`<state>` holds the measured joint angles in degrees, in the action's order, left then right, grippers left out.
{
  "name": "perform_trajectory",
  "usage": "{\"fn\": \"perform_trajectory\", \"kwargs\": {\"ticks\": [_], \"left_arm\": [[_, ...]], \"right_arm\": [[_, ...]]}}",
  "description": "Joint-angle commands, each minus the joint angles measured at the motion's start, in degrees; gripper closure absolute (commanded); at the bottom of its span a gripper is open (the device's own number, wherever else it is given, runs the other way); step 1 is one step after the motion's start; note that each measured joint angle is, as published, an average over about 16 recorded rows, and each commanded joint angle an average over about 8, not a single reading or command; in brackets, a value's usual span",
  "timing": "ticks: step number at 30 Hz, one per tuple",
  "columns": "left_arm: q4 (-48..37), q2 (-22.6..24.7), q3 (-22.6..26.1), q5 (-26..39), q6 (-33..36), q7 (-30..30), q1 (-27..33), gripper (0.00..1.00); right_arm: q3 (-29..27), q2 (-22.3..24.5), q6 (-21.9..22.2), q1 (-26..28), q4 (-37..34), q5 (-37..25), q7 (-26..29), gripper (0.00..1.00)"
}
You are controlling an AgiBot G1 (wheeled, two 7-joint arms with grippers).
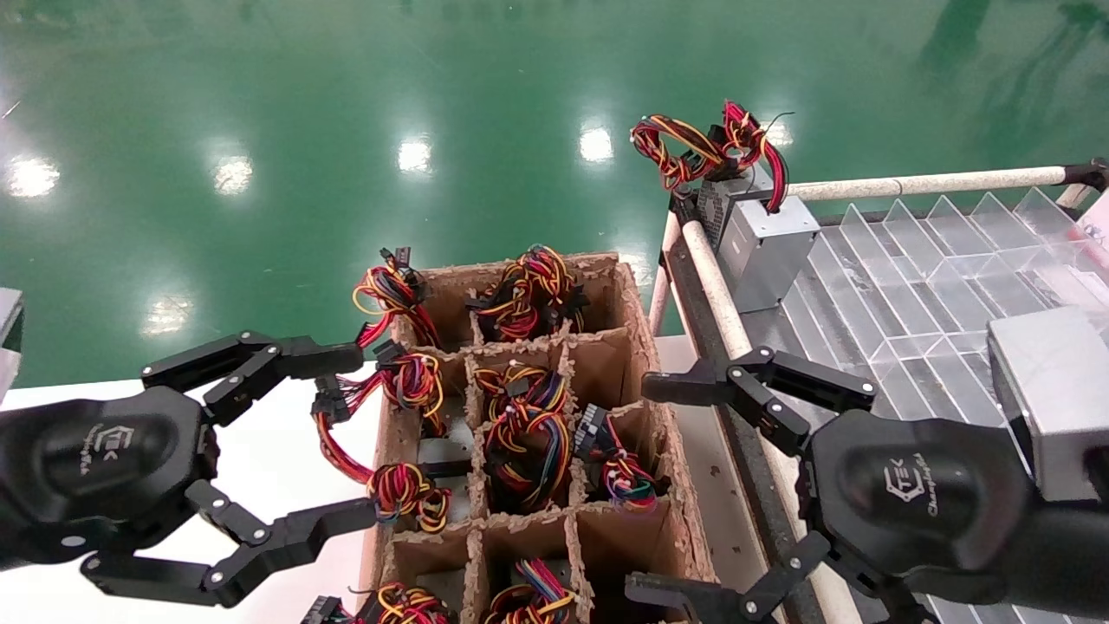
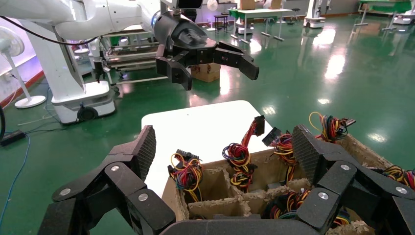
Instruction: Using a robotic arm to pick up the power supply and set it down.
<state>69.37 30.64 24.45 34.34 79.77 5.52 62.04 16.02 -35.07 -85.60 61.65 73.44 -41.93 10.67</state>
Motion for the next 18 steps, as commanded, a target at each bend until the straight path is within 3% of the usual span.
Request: {"fn": "perform_trajectory", "kwargs": {"ticks": [1,18], "left_arm": [[0.0,0.0,0.0,0.0,0.0,0.0,0.0,0.0],[0.0,0.0,0.0,0.0,0.0,0.0,0.0,0.0]], "right_arm": [[0.0,0.0,0.0,0.0,0.0,0.0,0.0,0.0],[0.0,0.0,0.0,0.0,0.0,0.0,0.0,0.0]]}}
